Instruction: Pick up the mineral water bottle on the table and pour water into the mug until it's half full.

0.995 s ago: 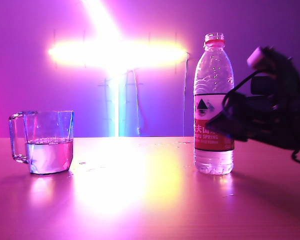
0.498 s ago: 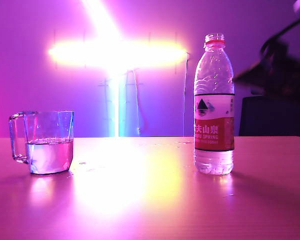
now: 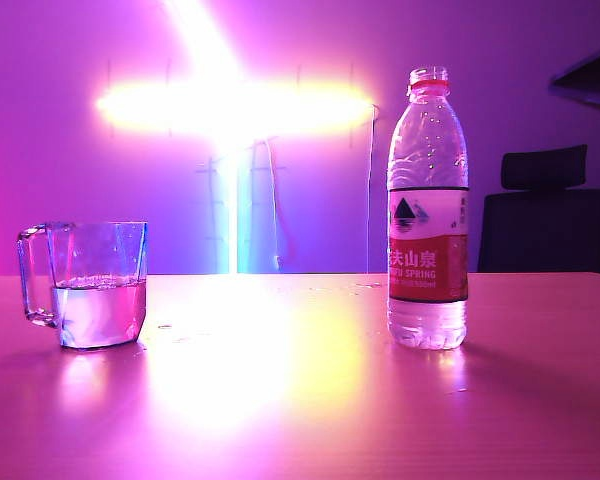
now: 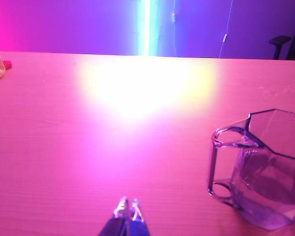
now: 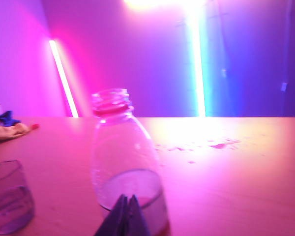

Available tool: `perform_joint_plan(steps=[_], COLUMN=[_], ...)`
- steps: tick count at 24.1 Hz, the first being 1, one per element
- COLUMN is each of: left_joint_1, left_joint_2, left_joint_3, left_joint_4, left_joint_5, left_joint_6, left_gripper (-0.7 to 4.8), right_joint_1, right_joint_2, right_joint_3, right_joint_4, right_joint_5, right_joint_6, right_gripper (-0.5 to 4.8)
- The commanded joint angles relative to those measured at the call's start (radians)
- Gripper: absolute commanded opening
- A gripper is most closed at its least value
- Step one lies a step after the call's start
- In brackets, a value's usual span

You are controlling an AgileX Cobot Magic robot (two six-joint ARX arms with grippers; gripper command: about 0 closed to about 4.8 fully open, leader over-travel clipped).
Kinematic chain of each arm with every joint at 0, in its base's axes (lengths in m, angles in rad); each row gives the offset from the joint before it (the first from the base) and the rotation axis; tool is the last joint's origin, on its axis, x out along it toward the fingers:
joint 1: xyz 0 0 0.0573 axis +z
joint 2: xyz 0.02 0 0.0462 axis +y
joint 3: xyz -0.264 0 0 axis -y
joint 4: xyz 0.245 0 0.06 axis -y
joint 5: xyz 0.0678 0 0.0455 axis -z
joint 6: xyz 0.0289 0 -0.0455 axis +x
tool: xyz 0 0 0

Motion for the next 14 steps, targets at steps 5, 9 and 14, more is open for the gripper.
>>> perform_joint_plan(steps=[5,9,14], left_joint_1=[0.0,0.0,0.0], left_joint_2=[0.002,0.002,0.002], left_joint_3=[0.003,0.003,0.003], left_joint_4=[0.006,0.006,0.006], left_joint_5=[0.003,0.003,0.003], left_joint_6=[0.004,0.004,0.004], left_gripper=[-0.02,-0.02,-0.02], right_joint_1=[0.0,0.0,0.0], right_joint_2=[-0.221,-0.283,-0.315], right_joint_3=[0.007,0.007,0.007], right_joint_4=[-0.327,-0.407,-0.446], right_joint_5=[0.088,0.089,0.089], right_joint_6=[-0.003,-0.003,-0.004], right_gripper=[-0.05,-0.05,-0.05])
